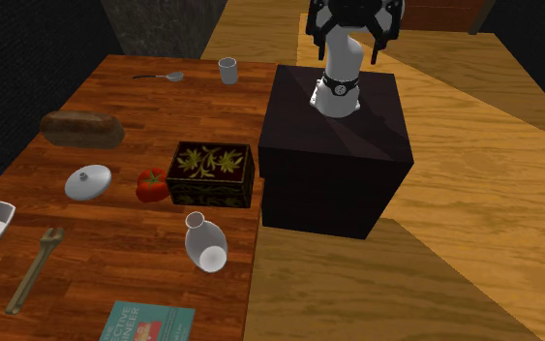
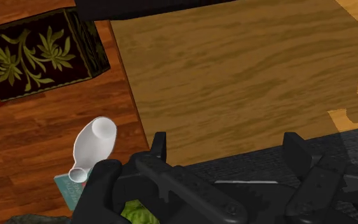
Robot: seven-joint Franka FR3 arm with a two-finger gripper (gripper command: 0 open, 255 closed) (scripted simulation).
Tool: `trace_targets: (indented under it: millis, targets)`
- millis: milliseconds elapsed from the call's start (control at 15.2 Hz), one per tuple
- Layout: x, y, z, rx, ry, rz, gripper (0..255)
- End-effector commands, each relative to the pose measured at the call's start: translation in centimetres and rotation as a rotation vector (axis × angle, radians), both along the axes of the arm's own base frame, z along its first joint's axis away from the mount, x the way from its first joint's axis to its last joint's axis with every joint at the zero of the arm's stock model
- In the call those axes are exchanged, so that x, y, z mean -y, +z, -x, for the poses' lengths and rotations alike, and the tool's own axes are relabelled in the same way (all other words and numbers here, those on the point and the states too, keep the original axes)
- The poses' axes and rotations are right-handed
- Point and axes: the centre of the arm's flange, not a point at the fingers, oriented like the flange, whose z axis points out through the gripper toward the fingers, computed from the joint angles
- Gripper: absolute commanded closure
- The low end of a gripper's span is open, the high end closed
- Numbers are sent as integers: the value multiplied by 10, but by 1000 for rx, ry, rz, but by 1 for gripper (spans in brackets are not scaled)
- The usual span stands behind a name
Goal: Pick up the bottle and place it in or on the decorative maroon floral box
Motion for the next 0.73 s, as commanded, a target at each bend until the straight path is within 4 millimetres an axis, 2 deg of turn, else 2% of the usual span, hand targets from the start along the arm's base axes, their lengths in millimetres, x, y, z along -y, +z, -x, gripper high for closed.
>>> trace_targets:
  millis: [0,660]
  targets:
    - [14,-18,-14,0,-8,5,0]
    - [88,-105,-75,-8,-49,27,0]
